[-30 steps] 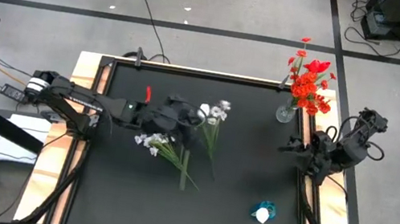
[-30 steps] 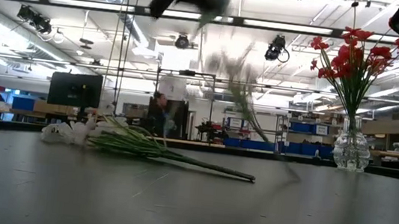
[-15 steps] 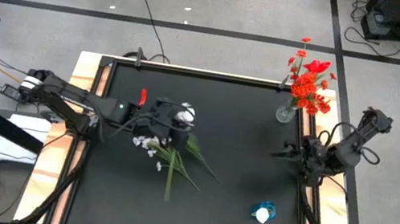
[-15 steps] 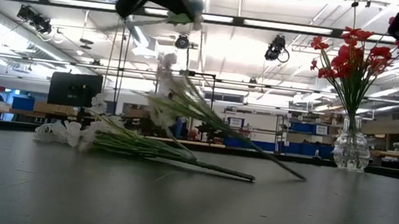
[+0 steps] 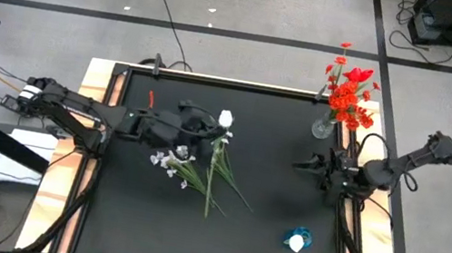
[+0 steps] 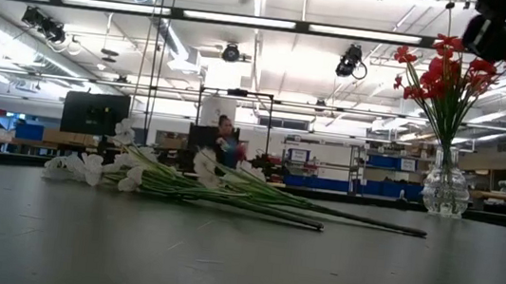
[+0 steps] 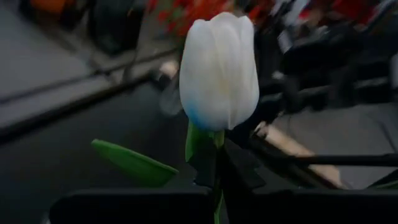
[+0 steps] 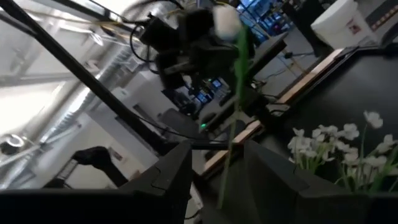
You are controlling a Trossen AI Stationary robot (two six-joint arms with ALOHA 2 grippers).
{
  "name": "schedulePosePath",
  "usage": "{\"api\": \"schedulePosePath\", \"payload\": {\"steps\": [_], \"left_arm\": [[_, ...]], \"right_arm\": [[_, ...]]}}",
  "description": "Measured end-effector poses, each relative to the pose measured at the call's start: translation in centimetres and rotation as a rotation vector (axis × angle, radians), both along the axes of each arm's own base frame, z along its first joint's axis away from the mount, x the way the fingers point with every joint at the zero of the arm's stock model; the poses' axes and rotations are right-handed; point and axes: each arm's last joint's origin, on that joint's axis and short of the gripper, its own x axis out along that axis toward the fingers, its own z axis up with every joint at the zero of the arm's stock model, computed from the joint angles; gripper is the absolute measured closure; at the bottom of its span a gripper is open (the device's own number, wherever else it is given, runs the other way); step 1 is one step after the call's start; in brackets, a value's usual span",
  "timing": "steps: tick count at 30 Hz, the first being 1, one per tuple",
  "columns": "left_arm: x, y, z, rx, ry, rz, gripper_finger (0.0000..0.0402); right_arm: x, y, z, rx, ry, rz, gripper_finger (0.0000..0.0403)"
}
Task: Sort flowers into vase by color
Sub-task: Put the white flower into the blue vase
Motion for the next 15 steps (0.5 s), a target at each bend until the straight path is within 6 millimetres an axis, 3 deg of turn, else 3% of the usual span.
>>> {"api": "schedulePosePath", "payload": {"steps": [7, 15], "left_arm": [[0.9, -0.2, 3.7, 0.218, -0.331, -0.089, 0.0385], [2.3, -0.9, 3.1, 0.354, -0.377, -0.293, 0.0385]], "right_arm": [[4.4, -0.2, 1.9, -0.135, 0.112, 0.018, 0.0247], [9.2, -0.9, 5.6, -0.271, 0.166, 0.052, 0.0243]]}}
